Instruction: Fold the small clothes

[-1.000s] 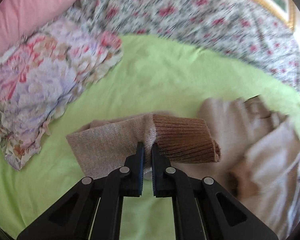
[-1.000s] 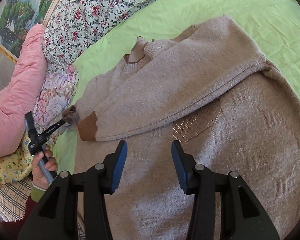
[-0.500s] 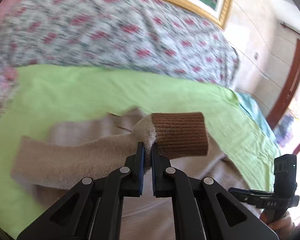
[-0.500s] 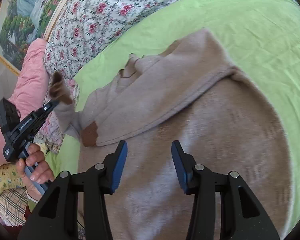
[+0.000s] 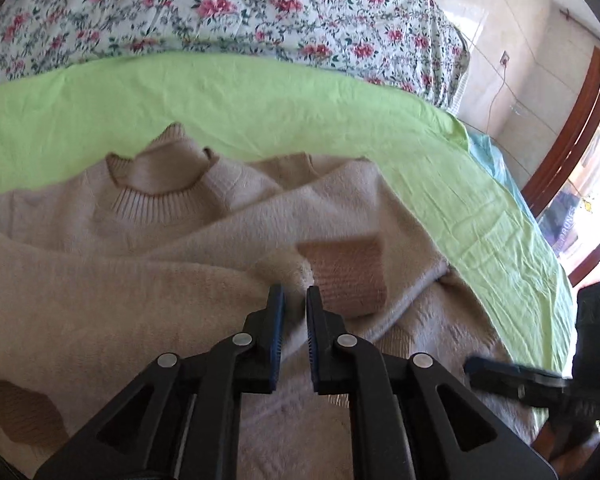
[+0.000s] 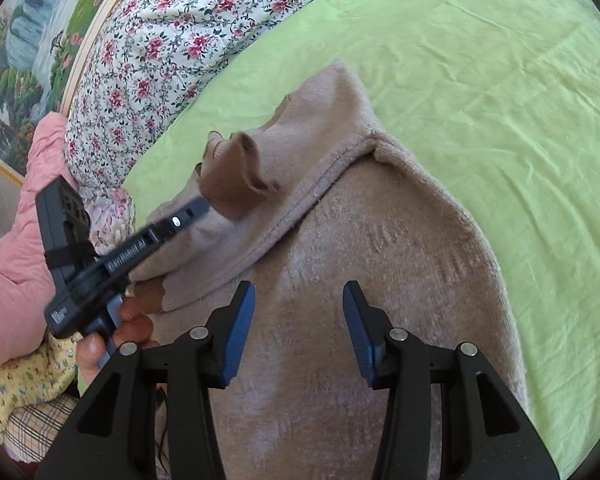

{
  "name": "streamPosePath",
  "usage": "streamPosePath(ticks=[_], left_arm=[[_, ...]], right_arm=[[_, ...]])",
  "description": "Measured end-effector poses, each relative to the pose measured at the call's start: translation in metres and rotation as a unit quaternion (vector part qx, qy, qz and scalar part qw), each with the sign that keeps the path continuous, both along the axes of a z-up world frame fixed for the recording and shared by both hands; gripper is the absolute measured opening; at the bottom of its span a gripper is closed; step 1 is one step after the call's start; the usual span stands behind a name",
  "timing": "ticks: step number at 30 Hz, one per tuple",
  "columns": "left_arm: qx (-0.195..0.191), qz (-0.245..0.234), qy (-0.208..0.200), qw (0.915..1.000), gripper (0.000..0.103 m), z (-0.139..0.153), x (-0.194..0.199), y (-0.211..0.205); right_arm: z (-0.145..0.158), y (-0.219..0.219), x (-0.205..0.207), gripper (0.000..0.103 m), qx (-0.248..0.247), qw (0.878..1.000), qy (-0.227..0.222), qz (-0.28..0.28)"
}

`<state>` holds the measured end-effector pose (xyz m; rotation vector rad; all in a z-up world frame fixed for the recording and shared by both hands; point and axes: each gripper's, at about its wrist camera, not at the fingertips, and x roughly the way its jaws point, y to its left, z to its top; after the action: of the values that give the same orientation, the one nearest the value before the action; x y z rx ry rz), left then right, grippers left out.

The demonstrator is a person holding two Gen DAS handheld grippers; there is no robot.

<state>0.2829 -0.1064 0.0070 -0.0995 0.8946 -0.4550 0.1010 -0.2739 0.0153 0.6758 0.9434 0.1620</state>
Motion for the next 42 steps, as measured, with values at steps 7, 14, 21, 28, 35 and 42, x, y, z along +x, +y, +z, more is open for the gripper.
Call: streamPosePath(ticks=[7,14,21,28,35,42], left_arm=[[0.045,0.062,-0.021,0.9968,0.049,0.013,-0.056,0.077],[0.094,0.214,0.004,0.9722,0.053,-0.004,-0.078,0.200],[0.109,0.243,0.038,0.9630,0.053,-0.036,-0.058,0.233],[0.141,0.247,0.025,0.9584,0.053,-0.036,-0.044,0.220],[0.156,0.315,-0.013,0.9360,0.057,-0.016,-0.060,0.213],[0.157,0.349,-0.032,0.9234,0.057,-0.009,-0.080,0.213]], right_arm=[[0.002,0.011,0.021,0.060,-0.011,1.000,-0.021,0.013],[0.000,0.034,0.068,0.060,-0.093,0.993,-0.043,0.054],[-0.016,0.058,0.097,0.046,-0.152,0.979,-0.028,0.131],[0.046,0.032,0.087,0.008,-0.041,0.986,-0.095,0.127],[0.076,-0.033,0.092,0.007,-0.016,0.994,-0.105,0.037],[0.017,-0.037,0.100,0.007,-0.021,0.999,-0.015,0.032]])
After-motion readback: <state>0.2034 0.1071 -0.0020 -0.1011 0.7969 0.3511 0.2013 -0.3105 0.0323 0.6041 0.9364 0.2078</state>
